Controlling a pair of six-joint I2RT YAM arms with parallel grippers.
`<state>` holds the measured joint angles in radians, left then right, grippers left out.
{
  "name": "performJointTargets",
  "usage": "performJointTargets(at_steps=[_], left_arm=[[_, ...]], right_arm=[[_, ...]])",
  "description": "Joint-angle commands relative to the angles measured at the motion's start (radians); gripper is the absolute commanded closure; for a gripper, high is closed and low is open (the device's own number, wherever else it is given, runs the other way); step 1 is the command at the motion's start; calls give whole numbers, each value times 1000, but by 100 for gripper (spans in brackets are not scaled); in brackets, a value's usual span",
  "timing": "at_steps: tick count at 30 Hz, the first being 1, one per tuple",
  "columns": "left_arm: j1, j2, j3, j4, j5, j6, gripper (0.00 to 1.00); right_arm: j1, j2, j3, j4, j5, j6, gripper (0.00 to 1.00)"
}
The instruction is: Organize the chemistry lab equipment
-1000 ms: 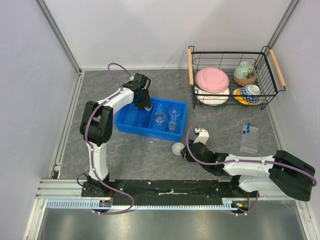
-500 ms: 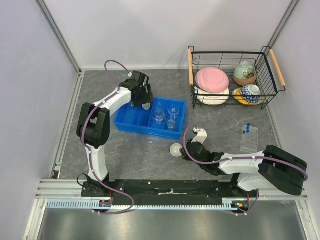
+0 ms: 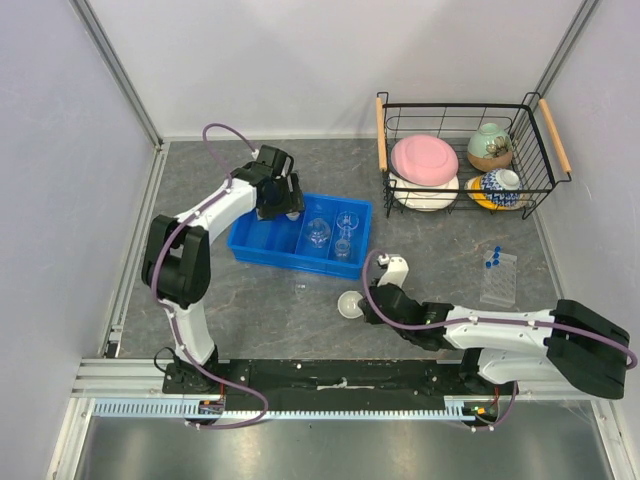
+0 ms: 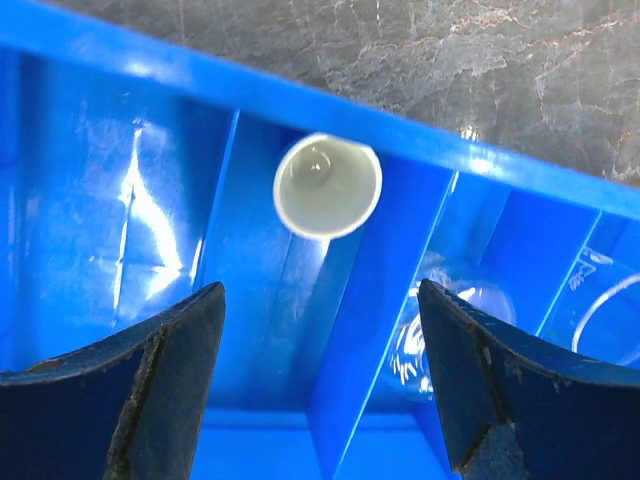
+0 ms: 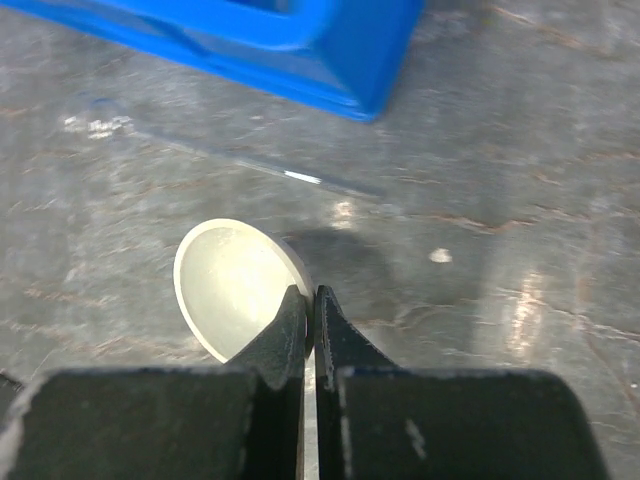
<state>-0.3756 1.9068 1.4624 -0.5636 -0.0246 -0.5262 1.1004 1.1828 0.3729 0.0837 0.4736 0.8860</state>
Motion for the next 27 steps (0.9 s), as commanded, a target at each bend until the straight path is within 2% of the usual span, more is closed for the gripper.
performJointTargets(at_steps=[1, 8, 12, 19, 27], left_arm=[[-25, -135, -34, -58, -64, -9, 15], [-89, -310, -88, -157, -150, 11, 7], [-89, -483, -169, -179, -135, 15, 2], [-89, -756, -327, -199, -141, 29, 0], [-89, -934, -476, -266, -192, 34, 0]], right_arm=[[65, -32, 159, -148, 13, -76, 100], [136, 60, 414, -314, 60, -160, 100], [135, 211, 608, -386, 97, -214, 100], [105, 405, 839, -398, 138, -268, 100], [33, 547, 1027, -364, 172, -285, 100]])
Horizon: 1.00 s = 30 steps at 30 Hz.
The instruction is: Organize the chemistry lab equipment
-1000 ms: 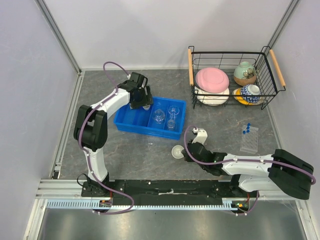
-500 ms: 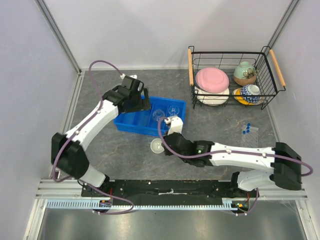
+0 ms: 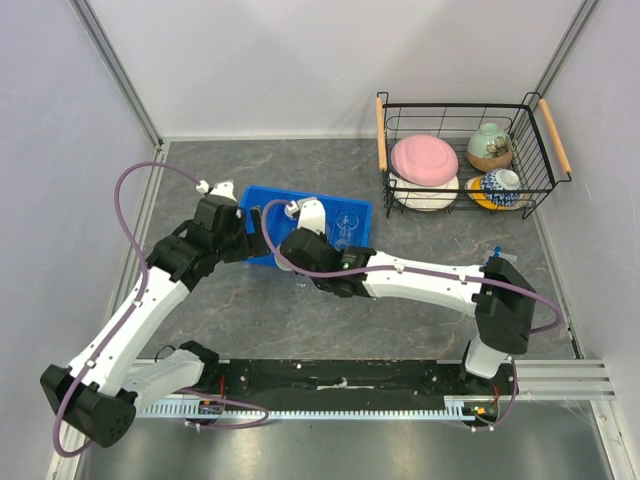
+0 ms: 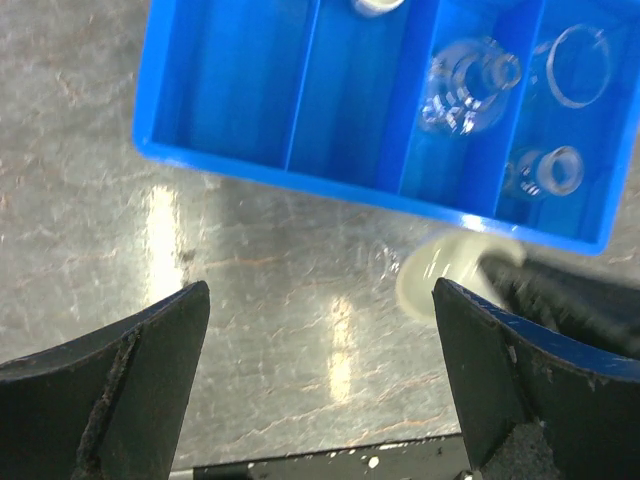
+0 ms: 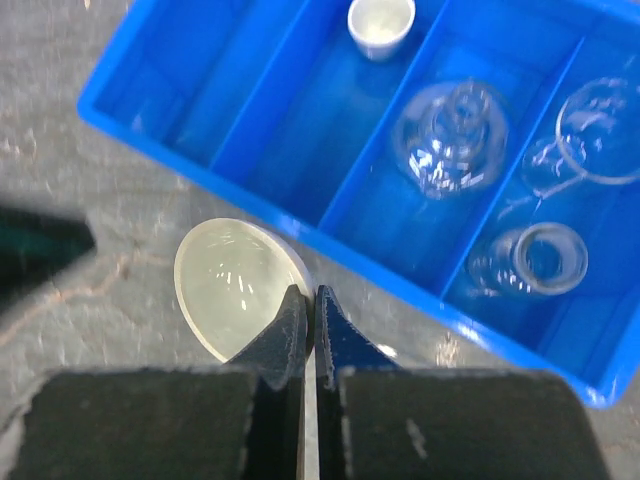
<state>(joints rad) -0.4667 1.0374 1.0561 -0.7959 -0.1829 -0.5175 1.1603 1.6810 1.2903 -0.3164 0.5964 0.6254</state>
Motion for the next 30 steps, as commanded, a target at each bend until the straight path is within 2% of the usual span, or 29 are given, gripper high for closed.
performJointTargets(at_steps=[1, 8, 18, 30], left_arm=[[2, -85, -86, -29, -32, 25, 0], [2, -163, -154, -17, -15, 51, 0], [2, -313, -199, 15, 48, 45, 0], [2, -341, -191, 17, 100, 51, 0]], right_arm=[[-31, 66, 128, 33, 46, -27, 100], [-66, 230, 288, 56, 71, -61, 100], [-137, 381, 386, 46, 63, -29, 100], [-151, 491, 463, 1, 36, -29, 100]])
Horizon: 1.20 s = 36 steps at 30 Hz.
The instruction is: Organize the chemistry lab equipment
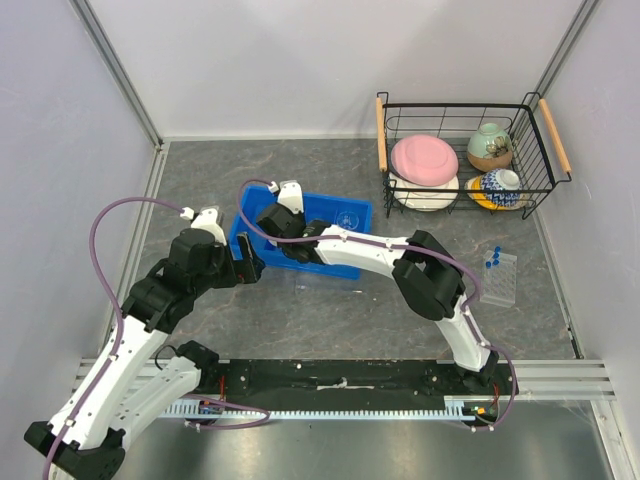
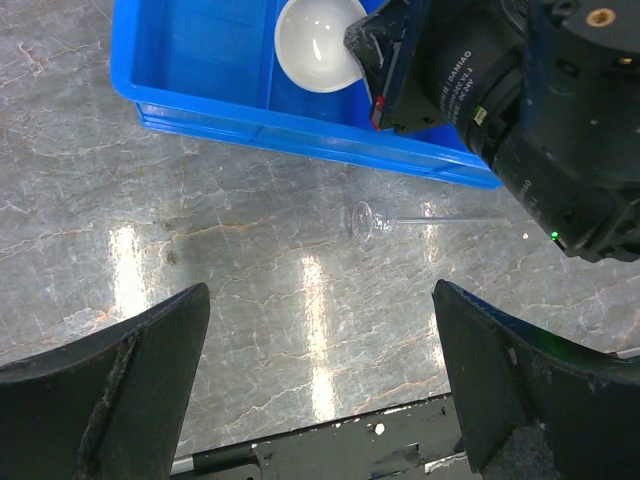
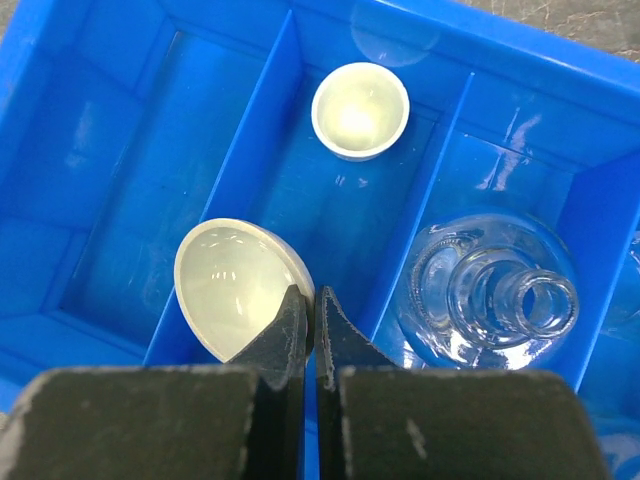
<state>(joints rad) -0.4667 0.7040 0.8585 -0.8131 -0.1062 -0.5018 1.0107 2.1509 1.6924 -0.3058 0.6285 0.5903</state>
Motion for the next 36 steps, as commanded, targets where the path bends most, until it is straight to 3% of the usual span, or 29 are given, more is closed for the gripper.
performJointTargets(at_steps=[1, 18, 26, 36], left_arm=[[2, -8, 7, 32, 25, 39, 0], [2, 0, 7, 37, 19, 45, 0], [2, 5, 10, 35, 16, 48, 0], [2, 12, 11, 37, 13, 49, 0]], right_arm=[[-1, 23, 61, -15, 2, 6, 100], [-11, 105, 98, -84, -30, 11, 100], [-18, 122, 112, -101, -39, 8, 76], [-21, 113, 130, -124, -32, -3, 68]])
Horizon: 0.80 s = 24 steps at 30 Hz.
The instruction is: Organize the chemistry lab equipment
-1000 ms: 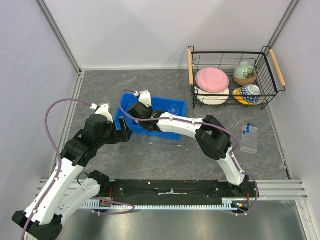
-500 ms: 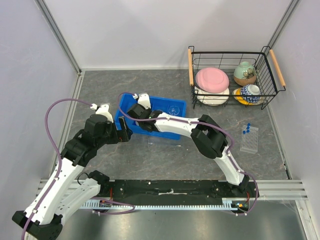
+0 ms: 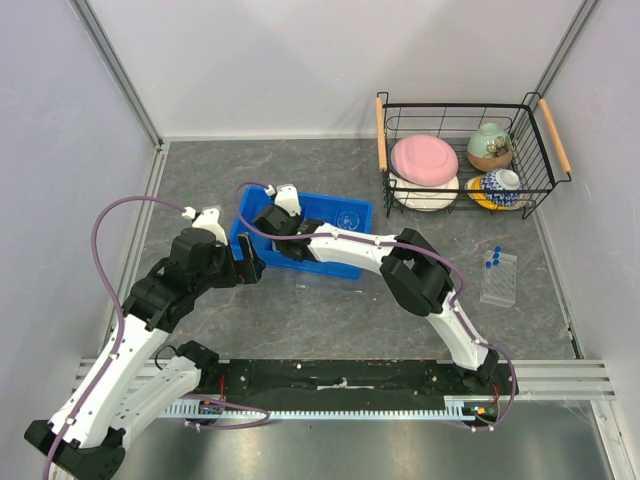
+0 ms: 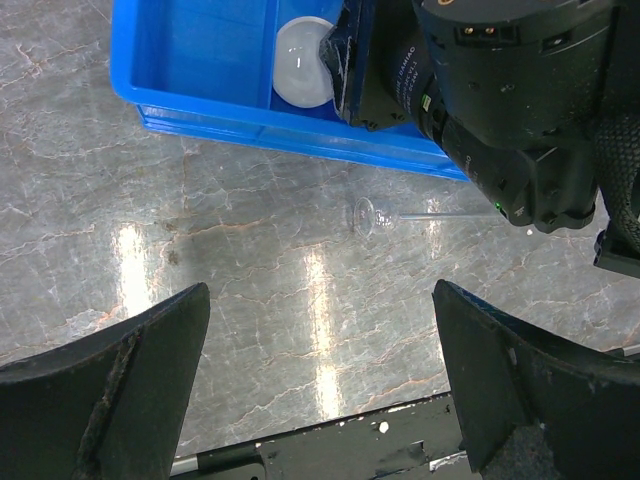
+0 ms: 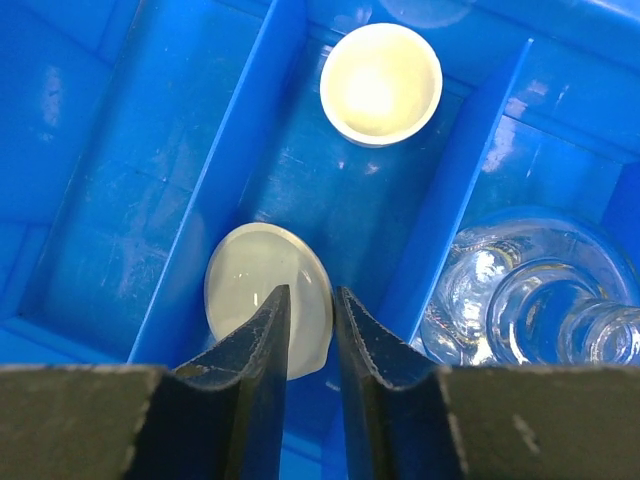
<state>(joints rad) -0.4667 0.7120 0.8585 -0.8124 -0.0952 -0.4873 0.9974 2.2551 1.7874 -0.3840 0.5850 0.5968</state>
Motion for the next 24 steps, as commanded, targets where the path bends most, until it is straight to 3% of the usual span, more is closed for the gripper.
performJointTargets(at_steps=[1, 24], left_arm=[[2, 4, 11, 36, 0, 36, 0], [2, 21, 36, 10, -29, 44, 0]], right_arm=[[-6, 6, 35, -49, 15, -9, 69], [56, -252, -100, -112, 124, -38, 61]])
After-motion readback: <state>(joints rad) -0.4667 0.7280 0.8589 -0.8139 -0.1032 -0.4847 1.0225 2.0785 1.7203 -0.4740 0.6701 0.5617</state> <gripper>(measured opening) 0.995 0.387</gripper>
